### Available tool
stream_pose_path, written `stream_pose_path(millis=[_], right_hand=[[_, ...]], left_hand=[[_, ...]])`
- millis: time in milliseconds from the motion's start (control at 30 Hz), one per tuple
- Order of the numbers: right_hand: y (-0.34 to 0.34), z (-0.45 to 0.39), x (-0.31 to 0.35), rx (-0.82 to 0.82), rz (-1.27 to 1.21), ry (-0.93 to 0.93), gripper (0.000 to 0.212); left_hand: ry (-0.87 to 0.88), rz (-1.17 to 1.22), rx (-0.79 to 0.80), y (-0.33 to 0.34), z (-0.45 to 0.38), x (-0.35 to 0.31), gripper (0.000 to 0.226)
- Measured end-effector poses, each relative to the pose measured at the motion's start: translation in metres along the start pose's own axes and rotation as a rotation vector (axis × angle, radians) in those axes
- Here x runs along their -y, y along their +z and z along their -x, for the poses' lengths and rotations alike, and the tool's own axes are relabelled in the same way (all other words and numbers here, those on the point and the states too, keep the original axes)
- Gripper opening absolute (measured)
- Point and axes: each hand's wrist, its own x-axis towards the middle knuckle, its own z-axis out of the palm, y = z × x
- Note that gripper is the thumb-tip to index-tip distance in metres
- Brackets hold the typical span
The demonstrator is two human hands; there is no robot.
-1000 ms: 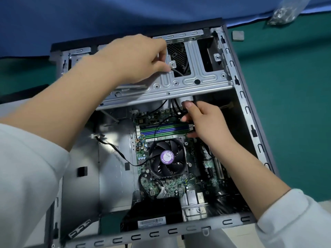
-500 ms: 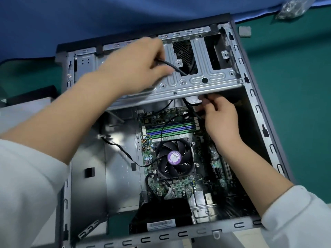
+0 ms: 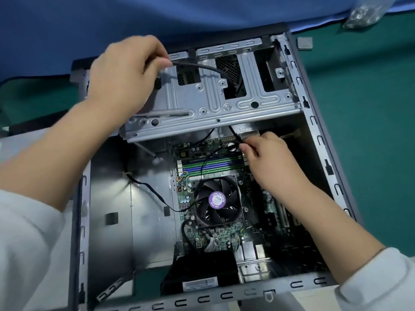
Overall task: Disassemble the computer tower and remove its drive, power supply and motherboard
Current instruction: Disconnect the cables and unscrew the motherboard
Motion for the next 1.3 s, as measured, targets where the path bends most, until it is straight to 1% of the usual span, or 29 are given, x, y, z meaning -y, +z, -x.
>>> stream_pose_path(millis=[67, 100, 133, 200, 300, 367, 500, 633, 733, 800, 867, 900, 933, 1033, 1100, 1200, 1300], right_hand=[[0.000, 0.002, -0.002, -0.007, 0.021, -0.013, 0.028], [0.000, 0.003, -0.004, -0.010, 0.018, -0.015, 0.028], [0.001, 0.003, -0.004, -0.011, 0.008, -0.014, 0.028], [0.002, 0.003, -0.004, -0.011, -0.016, -0.011, 0.028], [0.003, 0.005, -0.003, -0.019, 0.007, -0.041, 0.030], [0.003, 0.007, -0.002, -0.008, 0.051, -0.070, 0.031], [-0.001, 0.009, -0.002, 0.012, 0.169, -0.098, 0.031], [-0.003, 0.008, -0.006, -0.013, 0.163, -0.125, 0.023], [-0.002, 0.008, -0.008, -0.003, 0.165, -0.137, 0.023], [-0.001, 0.009, -0.009, 0.000, 0.163, -0.137, 0.023], [0.000, 0.008, -0.010, -0.002, 0.155, -0.130, 0.023], [0.001, 0.008, -0.010, -0.005, 0.150, -0.123, 0.023], [0.001, 0.008, -0.011, -0.009, 0.145, -0.119, 0.024], [0.002, 0.009, -0.012, -0.017, 0.144, -0.121, 0.024], [0.002, 0.009, -0.012, -0.012, 0.141, -0.117, 0.024], [-0.002, 0.010, -0.008, 0.016, 0.167, -0.115, 0.025], [-0.008, 0.011, -0.004, 0.065, 0.269, -0.124, 0.032]], left_hand=[[-0.088, 0.061, -0.189, 0.002, -0.001, -0.002, 0.027], [-0.140, 0.104, -0.247, 0.003, -0.002, -0.003, 0.027], [-0.185, 0.140, -0.268, 0.004, -0.003, -0.003, 0.026], [-0.202, 0.144, -0.239, 0.008, 0.001, -0.003, 0.024], [-0.105, 0.055, -0.087, 0.008, 0.012, 0.004, 0.024], [-0.087, 0.022, -0.002, 0.004, 0.017, 0.010, 0.025], [-0.016, -0.023, 0.013, 0.004, 0.015, -0.009, 0.032], [0.100, -0.037, 0.051, 0.016, 0.003, -0.039, 0.031], [0.098, -0.018, 0.119, 0.025, -0.001, -0.043, 0.030], [0.069, 0.009, 0.081, 0.026, -0.004, -0.041, 0.030], [0.000, 0.004, -0.049, 0.023, -0.009, -0.034, 0.028], [-0.048, 0.004, -0.095, 0.022, -0.012, -0.029, 0.027], [-0.082, 0.002, -0.109, 0.022, -0.014, -0.025, 0.027], [-0.120, -0.003, -0.079, 0.031, -0.006, -0.021, 0.029], [-0.137, 0.038, -0.089, 0.035, 0.004, -0.023, 0.028], [-0.084, 0.091, -0.115, 0.031, 0.017, -0.024, 0.025], [-0.010, 0.164, -0.061, 0.025, 0.023, -0.026, 0.031]])
